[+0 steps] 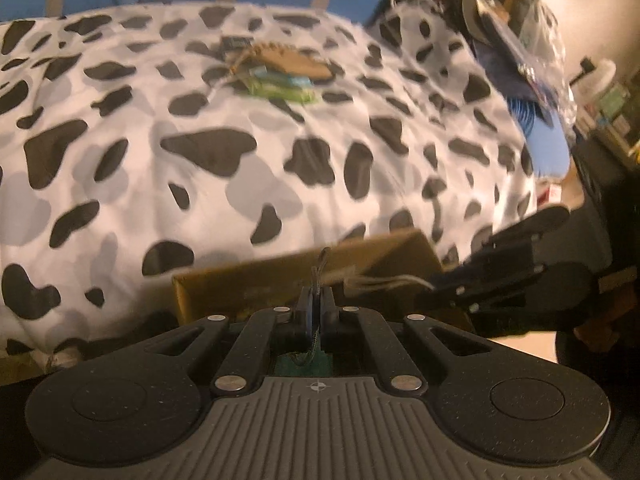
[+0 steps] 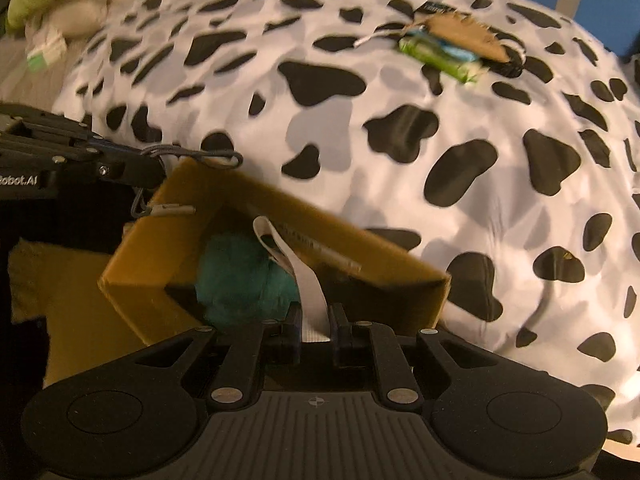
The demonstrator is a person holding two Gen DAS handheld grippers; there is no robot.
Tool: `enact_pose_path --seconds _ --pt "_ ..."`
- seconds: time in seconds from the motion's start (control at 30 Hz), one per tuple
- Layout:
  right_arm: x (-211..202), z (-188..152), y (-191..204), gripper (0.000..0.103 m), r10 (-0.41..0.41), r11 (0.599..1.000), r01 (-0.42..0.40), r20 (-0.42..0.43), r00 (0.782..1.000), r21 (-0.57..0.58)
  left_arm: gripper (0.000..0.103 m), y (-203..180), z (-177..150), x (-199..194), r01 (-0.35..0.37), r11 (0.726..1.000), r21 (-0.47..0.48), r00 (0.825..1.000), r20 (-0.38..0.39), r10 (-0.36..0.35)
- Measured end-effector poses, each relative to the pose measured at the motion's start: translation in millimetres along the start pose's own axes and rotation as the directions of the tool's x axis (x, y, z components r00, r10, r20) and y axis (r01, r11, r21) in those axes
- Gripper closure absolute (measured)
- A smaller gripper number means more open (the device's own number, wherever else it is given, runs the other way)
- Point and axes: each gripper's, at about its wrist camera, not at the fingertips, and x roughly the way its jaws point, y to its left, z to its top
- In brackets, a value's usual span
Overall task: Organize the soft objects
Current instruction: 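Lift the pouch strap and cord and carry them toward the cardboard box, then open the right gripper to drop the white strap into the box while the left opens above it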
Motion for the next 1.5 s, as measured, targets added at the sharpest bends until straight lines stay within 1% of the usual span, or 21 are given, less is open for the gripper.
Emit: enact_pose_path --seconds 0.1,0.27,0.3,0.33,0.37,0.4,0.43,0.5,0.57,0.7,0.77,1.03,1.23,1.4,1.5 --pt "5 -1 1 0.087 -0.001 1.000 0.001 -0.027 1.000 0.000 0.100 -1 -3 5 -0.006 1.000 0.005 0.999 -0.040 0.006" --pt "10 -1 1 0.086 0.018 1.000 -0.018 -0.065 0.998 0.001 0.099 5 -5 10 -0.027 0.999 -0.020 0.996 -0.089 0.025" --pt "12 -1 2 0.085 0.020 1.000 -0.020 -0.073 0.997 -0.001 0.098 5 -5 11 -0.039 0.999 -0.022 0.995 -0.096 0.037" --pt "13 -1 3 0.081 0.016 1.000 -0.016 -0.077 0.997 -0.006 0.093 6 -5 13 -0.052 0.998 -0.025 0.993 -0.105 0.049" --pt "13 0 4 0.075 0.011 1.000 -0.012 -0.077 0.997 -0.010 0.088 6 -4 14 -0.063 0.998 -0.026 0.992 -0.113 0.060" --pt "12 0 5 0.052 0.005 1.000 -0.006 -0.070 0.998 -0.015 0.071 6 -4 15 -0.074 0.997 -0.025 0.990 -0.118 0.071" --pt "11 0 5 0.024 -0.006 1.000 0.005 -0.060 0.998 -0.022 0.058 6 -4 16 -0.088 0.996 -0.022 0.989 -0.121 0.085" --pt "8 1 7 0.004 -0.019 0.999 0.017 -0.034 0.999 -0.035 0.055 5 -3 16 -0.110 0.994 -0.014 0.987 -0.119 0.107" --pt "6 2 7 0.004 -0.011 0.999 0.010 -0.025 1.000 -0.037 0.055 6 -2 16 -0.113 0.993 -0.018 0.987 -0.120 0.110" --pt "10 3 7 0.003 -0.031 0.999 0.029 -0.044 0.999 -0.040 0.055 8 -1 17 -0.134 0.990 -0.034 0.984 -0.121 0.129" --pt "11 3 9 0.000 -0.039 0.998 0.037 -0.048 0.998 -0.050 0.055 9 -1 17 -0.139 0.990 -0.038 0.984 -0.121 0.133" --pt "13 2 12 0.000 -0.050 0.997 0.047 -0.047 0.998 -0.066 0.054 10 0 15 -0.149 0.988 -0.046 0.984 -0.109 0.143" --pt "11 3 9 0.000 -0.067 0.996 0.065 -0.029 0.997 -0.054 0.054 10 1 15 -0.150 0.988 -0.047 0.984 -0.109 0.144" --pt "4 5 7 0.000 -0.067 0.997 0.067 0.016 0.998 -0.042 0.055 11 2 15 -0.148 0.987 -0.055 0.985 -0.102 0.142" --pt "2 6 5 0.000 -0.070 0.997 0.071 0.030 0.997 -0.032 0.055 12 4 15 -0.152 0.986 -0.062 0.985 -0.091 0.146"
